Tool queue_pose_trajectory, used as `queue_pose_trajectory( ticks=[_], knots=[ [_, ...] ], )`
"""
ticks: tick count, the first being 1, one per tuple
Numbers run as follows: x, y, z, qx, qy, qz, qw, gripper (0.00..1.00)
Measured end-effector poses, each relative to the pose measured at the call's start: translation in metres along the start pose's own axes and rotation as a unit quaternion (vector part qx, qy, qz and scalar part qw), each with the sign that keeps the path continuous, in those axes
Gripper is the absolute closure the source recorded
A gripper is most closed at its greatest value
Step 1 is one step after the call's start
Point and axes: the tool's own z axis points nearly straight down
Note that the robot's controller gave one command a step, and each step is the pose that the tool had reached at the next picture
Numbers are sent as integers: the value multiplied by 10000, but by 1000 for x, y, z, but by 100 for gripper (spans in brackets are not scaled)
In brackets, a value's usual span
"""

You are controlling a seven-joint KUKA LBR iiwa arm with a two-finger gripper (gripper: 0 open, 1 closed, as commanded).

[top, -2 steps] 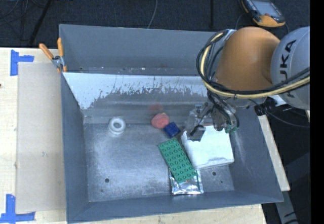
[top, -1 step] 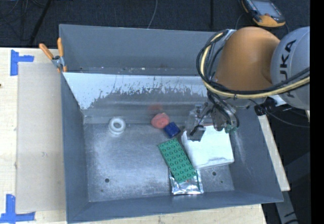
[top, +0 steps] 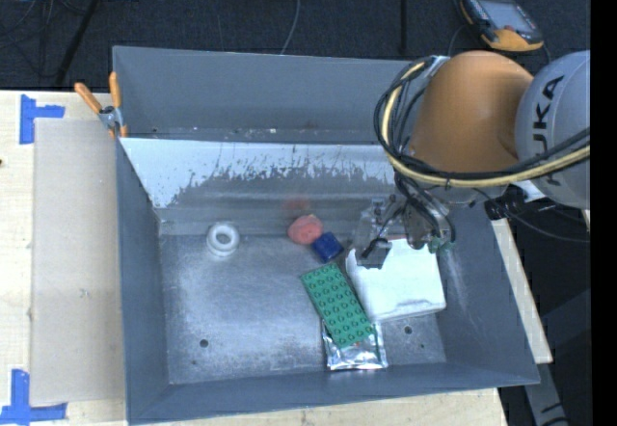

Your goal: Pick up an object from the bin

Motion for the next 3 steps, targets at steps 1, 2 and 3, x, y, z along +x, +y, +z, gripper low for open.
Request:
queue_pose_trajectory(
  ticks=[1,2,3],
  knots=[
    [19,22,-58,-7,-20,-57,10000,100],
    [19,21,-55,-1,-2,-52,10000,100],
    [48,8,80,3,55,-602,9982,100]
  ],
)
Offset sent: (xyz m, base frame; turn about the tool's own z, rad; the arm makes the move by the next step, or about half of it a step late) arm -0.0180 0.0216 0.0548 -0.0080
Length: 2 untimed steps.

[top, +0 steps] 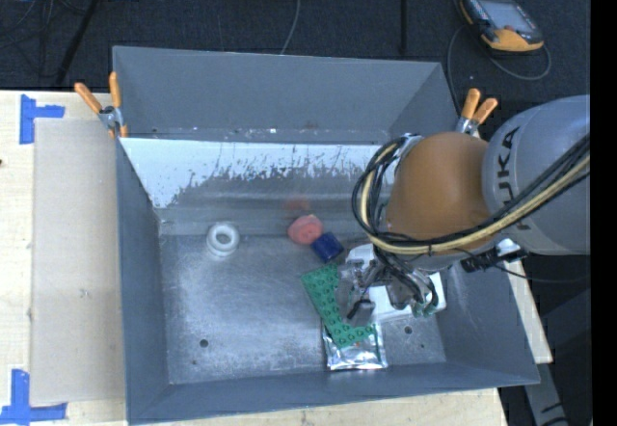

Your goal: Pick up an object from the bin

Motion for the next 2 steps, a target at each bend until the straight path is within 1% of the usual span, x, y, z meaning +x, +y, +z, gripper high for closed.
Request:
queue_pose_trajectory(
  ticks=[1,2],
  knots=[
    [-2,0,-5,-1,-44,8,10000,0],
    [8,-6,70,0,-70,-625,9980,0]
  ],
)
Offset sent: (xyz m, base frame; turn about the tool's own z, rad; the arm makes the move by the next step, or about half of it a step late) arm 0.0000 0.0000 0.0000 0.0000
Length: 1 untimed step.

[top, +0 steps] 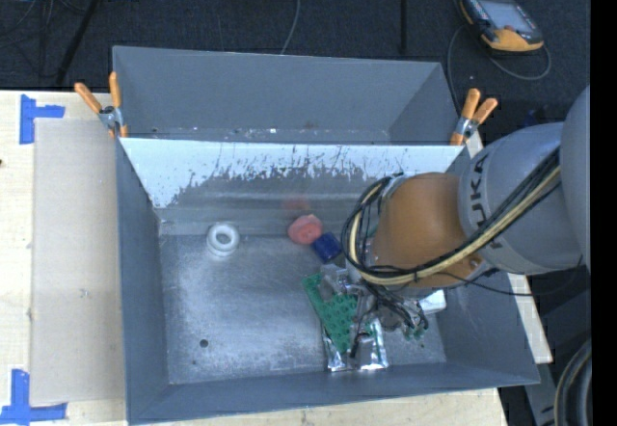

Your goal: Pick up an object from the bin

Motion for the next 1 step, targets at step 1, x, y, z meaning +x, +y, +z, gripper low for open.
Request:
queue_pose_trajectory(
  ticks=[1],
  knots=[
    [28,-45,-5,16,-109,-1103,9938,0]
  ],
)
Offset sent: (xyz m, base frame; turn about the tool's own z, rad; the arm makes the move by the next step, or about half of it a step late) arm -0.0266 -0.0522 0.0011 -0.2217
